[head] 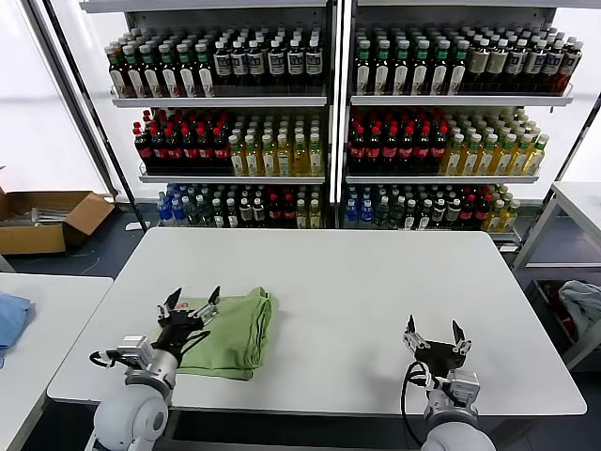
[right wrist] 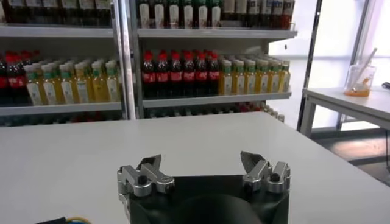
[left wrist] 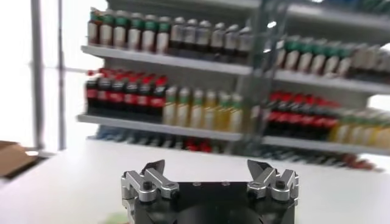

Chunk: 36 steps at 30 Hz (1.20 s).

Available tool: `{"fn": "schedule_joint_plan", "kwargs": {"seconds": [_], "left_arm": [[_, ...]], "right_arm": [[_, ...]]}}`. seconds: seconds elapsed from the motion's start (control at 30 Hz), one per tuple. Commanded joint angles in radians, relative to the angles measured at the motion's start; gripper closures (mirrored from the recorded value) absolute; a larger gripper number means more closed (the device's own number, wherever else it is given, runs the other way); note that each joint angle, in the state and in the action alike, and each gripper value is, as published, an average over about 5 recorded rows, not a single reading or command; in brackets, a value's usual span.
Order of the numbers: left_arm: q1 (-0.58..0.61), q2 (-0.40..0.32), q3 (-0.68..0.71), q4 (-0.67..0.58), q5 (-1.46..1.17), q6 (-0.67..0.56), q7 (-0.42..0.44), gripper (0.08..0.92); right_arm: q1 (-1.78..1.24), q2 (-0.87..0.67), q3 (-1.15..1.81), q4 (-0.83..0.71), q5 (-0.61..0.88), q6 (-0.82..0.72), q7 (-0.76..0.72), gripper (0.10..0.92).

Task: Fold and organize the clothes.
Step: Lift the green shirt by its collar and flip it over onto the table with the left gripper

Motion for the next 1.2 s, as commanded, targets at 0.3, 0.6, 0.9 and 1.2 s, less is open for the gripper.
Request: {"fn": "schedule_joint_plan", "kwargs": {"seconds": [0.3, 0.6, 0.9, 1.2], "left_arm": [[-0.012, 0.043, -0.08, 0.208, 0.054, -0.013, 0.019, 0.177], [-0.008, 0.047, -0.073, 0.235, 0.014, 0.005, 0.045, 0.177], [-0.002, 0.046, -0.064, 0.245, -0.015, 0.02, 0.075, 0.177], [0.013, 0.04, -0.05, 0.235, -0.016, 0.015, 0.108, 0.251]], "right_arm": [[-0.01, 0.008, -0.007, 0.006, -0.005, 0.003, -0.002, 0.203], [-0.023, 0.017, -0.008, 0.023, -0.016, 0.002, -0.005, 0.203], [-0.03, 0.021, -0.014, 0.032, -0.027, 0.002, -0.012, 0.203], [-0.027, 0.02, -0.013, 0.03, -0.027, 0.002, -0.014, 0.203]]}}
